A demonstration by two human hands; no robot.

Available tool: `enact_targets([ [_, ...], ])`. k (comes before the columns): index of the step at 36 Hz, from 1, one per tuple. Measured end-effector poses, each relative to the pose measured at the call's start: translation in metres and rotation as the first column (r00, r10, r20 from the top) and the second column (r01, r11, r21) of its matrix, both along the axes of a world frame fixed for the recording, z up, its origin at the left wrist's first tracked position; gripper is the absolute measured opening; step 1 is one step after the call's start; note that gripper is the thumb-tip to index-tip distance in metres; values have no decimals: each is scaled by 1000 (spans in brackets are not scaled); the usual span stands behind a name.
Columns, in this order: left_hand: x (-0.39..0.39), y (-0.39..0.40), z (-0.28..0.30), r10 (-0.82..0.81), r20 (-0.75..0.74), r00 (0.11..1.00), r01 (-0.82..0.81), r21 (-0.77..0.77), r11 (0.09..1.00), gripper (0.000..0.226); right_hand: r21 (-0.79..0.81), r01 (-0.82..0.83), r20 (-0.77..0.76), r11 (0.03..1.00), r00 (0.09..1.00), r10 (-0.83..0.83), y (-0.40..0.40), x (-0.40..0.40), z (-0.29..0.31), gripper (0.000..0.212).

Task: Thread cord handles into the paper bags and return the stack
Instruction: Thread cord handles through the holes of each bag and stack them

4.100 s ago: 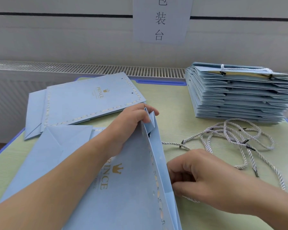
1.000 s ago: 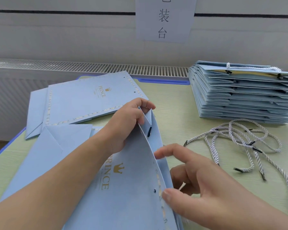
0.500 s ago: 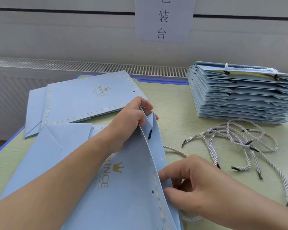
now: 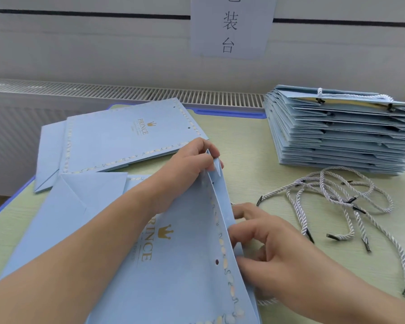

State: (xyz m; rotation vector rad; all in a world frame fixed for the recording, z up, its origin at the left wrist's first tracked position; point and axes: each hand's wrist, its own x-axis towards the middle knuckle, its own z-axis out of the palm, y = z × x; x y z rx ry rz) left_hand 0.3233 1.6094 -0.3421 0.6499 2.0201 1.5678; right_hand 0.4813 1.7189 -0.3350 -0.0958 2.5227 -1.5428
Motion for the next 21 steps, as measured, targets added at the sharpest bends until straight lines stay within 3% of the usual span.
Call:
enact_targets([
  [3,0,-1,0,5,11,1000,-5,18,1000,30,-62,59,-64,996,996,-63,-1,1,-5,16],
  [6,-1,-1,0,27,18,999,-28,38,999,32,149,153,-287,977,952,-106,-5,1,-12,11],
  [9,-2,-1,0,53,23,998,-54,46,997,32,341,289,-578,895,815,-43,-6,3,-17,8],
  [12,-3,0,0,62,30,998,-64,63,996,31,412,332,-711,849,700,71,-8,4,-13,11],
  [15,-2,-1,1,62,35,997,-65,73,995,32,429,272,-693,862,710,121,-4,3,-8,14],
  [18,0,-1,1,54,32,998,-56,70,996,32,238,75,-525,968,849,63,3,2,-2,10],
  [21,0,-2,1,63,63,996,-69,91,994,33,75,25,-445,997,895,11,12,-2,1,16],
])
